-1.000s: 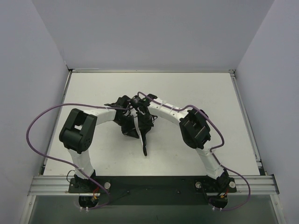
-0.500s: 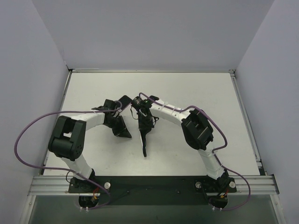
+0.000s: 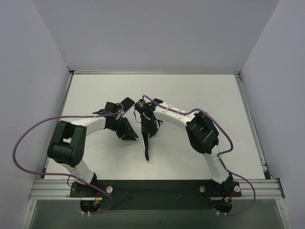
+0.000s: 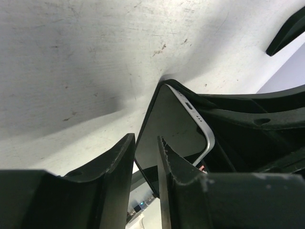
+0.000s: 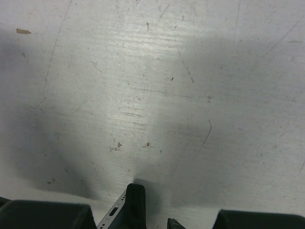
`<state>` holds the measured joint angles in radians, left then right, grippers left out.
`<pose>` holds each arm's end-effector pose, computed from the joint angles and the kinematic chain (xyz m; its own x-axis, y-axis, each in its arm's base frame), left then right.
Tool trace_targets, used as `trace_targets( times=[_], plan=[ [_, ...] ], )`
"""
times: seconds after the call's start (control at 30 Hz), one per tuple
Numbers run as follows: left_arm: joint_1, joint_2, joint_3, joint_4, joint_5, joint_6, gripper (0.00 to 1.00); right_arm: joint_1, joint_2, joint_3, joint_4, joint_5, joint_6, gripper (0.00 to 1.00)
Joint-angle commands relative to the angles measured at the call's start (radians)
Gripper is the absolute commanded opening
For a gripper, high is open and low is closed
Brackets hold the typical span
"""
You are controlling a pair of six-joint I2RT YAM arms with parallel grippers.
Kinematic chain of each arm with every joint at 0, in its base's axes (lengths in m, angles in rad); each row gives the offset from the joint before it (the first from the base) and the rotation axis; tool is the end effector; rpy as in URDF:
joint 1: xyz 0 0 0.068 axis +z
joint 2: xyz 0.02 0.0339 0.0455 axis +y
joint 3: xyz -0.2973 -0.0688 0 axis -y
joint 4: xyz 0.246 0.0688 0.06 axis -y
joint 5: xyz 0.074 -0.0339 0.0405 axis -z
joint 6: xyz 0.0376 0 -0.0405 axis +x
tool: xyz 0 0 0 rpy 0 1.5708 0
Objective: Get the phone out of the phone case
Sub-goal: Remove the phone case from the phone.
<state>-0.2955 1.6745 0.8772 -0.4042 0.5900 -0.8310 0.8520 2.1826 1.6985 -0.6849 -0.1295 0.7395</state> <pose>0.2843 -0.1084 0.1770 -0.9221 -0.3609 0.1399 -0.3663 0.6971 -0.6164 0.3124 0.3644 0.1931 -0.9731 -0.0973 -0.2088 -0.1675 0.9211 0.3514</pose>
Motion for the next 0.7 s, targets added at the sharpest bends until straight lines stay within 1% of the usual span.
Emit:
trace_targets(
  times=[0.0, 0.03, 0.07, 0.1, 0.13, 0.33, 0.47, 0.53, 0.63, 0.67],
  plan=[
    [0.002, -0.036, 0.011, 0.054, 0.056, -0.034, 0.37, 0.088, 0.152, -0.102, -0.088, 0.018, 0.012, 0.26],
    [0.002, -0.041, 0.011, 0.054, 0.057, -0.036, 0.37, 0.093, 0.151, -0.100, -0.088, 0.019, 0.012, 0.25],
    [0.002, -0.042, 0.011, 0.053, 0.057, -0.040, 0.38, 0.093, 0.154, -0.099, -0.088, 0.019, 0.011, 0.20],
    [0.002, -0.045, 0.009, 0.054, 0.054, -0.045, 0.38, 0.096, 0.154, -0.096, -0.087, 0.016, 0.006, 0.04],
    [0.002, -0.053, 0.008, 0.053, 0.050, -0.048, 0.38, 0.097, 0.155, -0.094, -0.085, 0.013, 0.005, 0.00],
    [0.007, -0.064, 0.002, 0.053, 0.045, -0.057, 0.37, 0.108, 0.123, -0.137, -0.085, 0.040, 0.003, 0.00],
    [0.009, -0.061, 0.005, 0.057, 0.071, -0.074, 0.37, 0.107, 0.033, -0.187, -0.030, 0.088, -0.006, 0.00],
    [0.009, -0.070, 0.003, 0.077, 0.083, -0.091, 0.38, 0.107, 0.013, -0.185, -0.019, 0.113, -0.015, 0.00],
    [0.010, -0.085, 0.006, 0.093, 0.099, -0.126, 0.42, 0.110, 0.011, -0.165, -0.007, 0.156, -0.041, 0.00],
    [0.010, -0.087, 0.011, 0.093, 0.105, -0.138, 0.47, 0.110, 0.012, -0.174, 0.005, 0.168, -0.051, 0.00]
  ],
)
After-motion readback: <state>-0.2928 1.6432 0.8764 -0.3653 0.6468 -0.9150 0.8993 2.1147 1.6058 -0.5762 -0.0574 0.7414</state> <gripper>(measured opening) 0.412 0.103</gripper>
